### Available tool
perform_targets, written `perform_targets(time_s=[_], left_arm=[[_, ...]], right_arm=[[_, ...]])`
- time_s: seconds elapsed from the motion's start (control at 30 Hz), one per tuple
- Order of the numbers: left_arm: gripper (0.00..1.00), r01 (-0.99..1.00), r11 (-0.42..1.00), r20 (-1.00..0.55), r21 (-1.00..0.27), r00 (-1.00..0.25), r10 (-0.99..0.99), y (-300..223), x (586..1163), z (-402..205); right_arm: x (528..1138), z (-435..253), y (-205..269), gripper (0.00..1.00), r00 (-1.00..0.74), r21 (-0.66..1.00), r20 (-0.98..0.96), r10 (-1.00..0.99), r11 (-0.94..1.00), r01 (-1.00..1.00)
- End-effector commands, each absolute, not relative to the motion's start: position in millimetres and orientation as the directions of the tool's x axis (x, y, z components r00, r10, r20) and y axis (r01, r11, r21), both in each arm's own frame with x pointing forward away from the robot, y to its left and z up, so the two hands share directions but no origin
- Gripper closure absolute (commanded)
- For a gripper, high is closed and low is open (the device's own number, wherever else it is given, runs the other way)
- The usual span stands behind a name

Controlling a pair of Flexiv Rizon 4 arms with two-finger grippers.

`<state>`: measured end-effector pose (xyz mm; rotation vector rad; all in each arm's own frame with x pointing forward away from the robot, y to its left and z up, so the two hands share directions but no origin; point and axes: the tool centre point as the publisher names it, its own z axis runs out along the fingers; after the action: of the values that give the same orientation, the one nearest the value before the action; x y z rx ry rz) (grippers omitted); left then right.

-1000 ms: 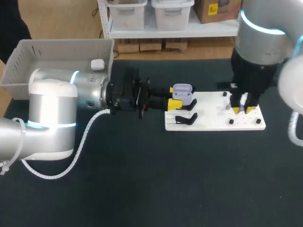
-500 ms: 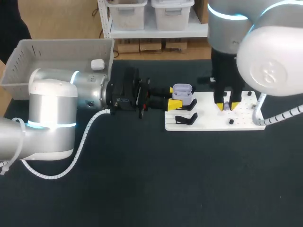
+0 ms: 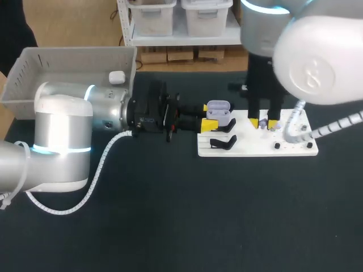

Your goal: Pick up each earbud case from the left stands, insert the matching earbuds, close the lid, and place the case in the box.

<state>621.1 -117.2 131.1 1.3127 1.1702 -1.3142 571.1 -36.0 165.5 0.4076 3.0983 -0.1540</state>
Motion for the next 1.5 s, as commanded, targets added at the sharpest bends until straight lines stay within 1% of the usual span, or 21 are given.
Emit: perform_targets(time_s=[0.03,0.23,0.53,0.6,0.97,1.13,1.5], left_arm=[[1.0,0.991,-0.132,-1.0,-0.018,-0.016,0.017,-117,621,131],[1.0,0.987,-0.159,-1.0,0.005,0.009,0.025,-124,610,117],[1.0,0.987,-0.156,-1.0,0.028,0.028,-0.003,-133,606,112],[1.0,0.987,-0.15,-0.999,0.05,0.051,-0.001,-135,608,113],[1.0,0.987,-0.15,-0.999,0.05,0.051,-0.001,-135,608,113],[1.0,0.985,-0.15,-0.997,0.081,0.082,-0.003,-136,611,113],[1.0,0.985,-0.15,-0.996,0.088,0.088,-0.01,-138,613,114]], right_arm=[[576,183,-14,1.0,-0.943,-0.181,-0.03,0.332,0.926,0.332],[572,198,-2,1.0,-0.915,-0.201,-0.059,0.399,0.893,0.402],[574,197,4,1.0,-0.874,-0.162,-0.026,0.485,0.861,0.482],[574,197,4,1.0,-0.874,-0.162,-0.026,0.485,0.861,0.482],[574,197,4,1.0,-0.874,-0.162,-0.026,0.485,0.861,0.482],[574,197,4,1.0,-0.874,-0.162,-0.026,0.485,0.861,0.482],[574,197,4,1.0,-0.874,-0.162,-0.026,0.485,0.861,0.482]])
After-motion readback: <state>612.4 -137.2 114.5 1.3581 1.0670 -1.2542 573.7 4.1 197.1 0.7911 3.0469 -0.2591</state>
